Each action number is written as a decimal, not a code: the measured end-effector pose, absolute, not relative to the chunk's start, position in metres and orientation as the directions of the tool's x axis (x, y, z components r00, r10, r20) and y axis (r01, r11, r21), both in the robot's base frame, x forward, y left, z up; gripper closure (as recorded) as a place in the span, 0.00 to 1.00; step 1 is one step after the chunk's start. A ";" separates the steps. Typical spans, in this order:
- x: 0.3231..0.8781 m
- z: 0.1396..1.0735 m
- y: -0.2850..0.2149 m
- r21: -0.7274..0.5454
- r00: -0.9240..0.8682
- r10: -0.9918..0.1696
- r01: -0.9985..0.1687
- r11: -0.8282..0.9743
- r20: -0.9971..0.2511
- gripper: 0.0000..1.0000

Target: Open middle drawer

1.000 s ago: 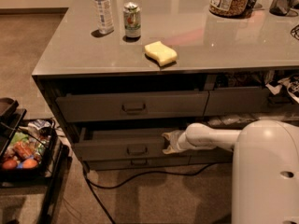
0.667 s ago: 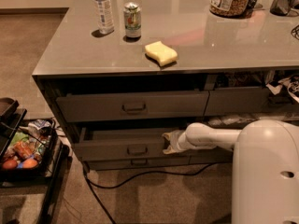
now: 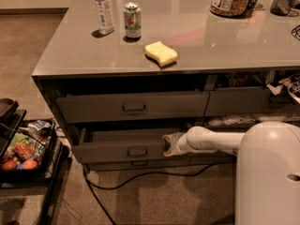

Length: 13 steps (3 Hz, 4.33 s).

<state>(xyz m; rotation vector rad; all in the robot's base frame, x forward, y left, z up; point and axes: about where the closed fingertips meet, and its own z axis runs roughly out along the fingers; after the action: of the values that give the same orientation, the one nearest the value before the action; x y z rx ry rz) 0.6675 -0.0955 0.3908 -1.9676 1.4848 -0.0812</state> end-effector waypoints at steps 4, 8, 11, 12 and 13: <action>0.667 0.391 -0.095 -0.534 0.353 -0.876 -0.835 -0.135 -0.330 0.25; 0.666 0.396 -0.091 -0.536 0.382 -0.861 -0.829 -0.158 -0.337 0.00; 0.573 0.463 -0.090 -0.491 0.477 -0.842 -0.813 -0.313 -0.251 0.00; 0.573 0.461 -0.090 -0.490 0.476 -0.842 -0.814 -0.313 -0.253 0.19; 0.573 0.461 -0.090 -0.490 0.476 -0.842 -0.814 -0.313 -0.253 0.42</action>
Offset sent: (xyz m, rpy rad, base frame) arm 0.0000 0.0000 0.0000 0.0000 0.0000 0.0000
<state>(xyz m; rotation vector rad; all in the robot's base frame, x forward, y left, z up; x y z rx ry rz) 0.5729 -0.0901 0.4614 -2.1645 1.3656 -0.0664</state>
